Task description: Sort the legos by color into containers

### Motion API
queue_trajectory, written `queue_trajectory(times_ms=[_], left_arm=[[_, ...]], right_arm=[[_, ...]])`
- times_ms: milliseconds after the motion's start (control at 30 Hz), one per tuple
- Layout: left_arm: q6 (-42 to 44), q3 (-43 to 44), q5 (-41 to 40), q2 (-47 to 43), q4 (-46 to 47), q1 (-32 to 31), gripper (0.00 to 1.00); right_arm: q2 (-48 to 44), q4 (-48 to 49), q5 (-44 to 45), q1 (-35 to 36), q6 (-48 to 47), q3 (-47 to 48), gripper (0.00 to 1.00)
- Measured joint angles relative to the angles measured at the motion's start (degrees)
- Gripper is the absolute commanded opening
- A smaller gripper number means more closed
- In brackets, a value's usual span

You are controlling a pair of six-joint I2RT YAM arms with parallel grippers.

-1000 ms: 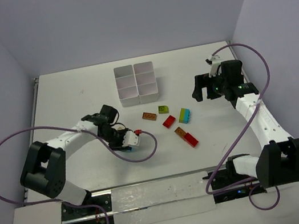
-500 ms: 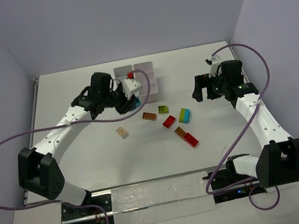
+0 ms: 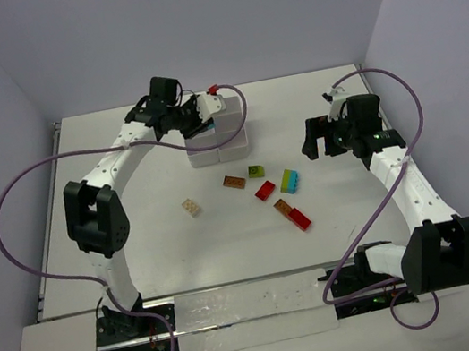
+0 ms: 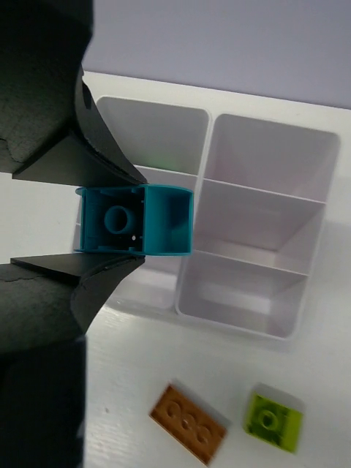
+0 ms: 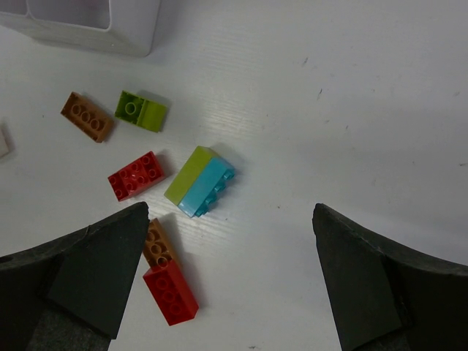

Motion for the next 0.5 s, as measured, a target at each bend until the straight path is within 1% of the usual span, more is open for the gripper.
queue_trajectory(times_ms=[133,233,400,500], left_arm=[[6.81,2.08,-0.21,2.25,-3.16,1.26,0.12],[10.18,4.08,-0.21,3.67,-4.82,1.32,0.13],[13.26,4.91,-0.51,5.19,-5.19,1.33,0.19],[14.07,4.91,-1.07,6.06,-5.10,1.48,0.20]], right_arm=[[0.09,-0.02,0.02,0.00,0.00,0.00,1.00],[0.18,-0.02,0.04,0.00,0.00,0.00,1.00],[0.37,-0.02,0.22,0.00,0.00,0.00,1.00],[0.56,-0.02,0.22,0.00,0.00,0.00,1.00]])
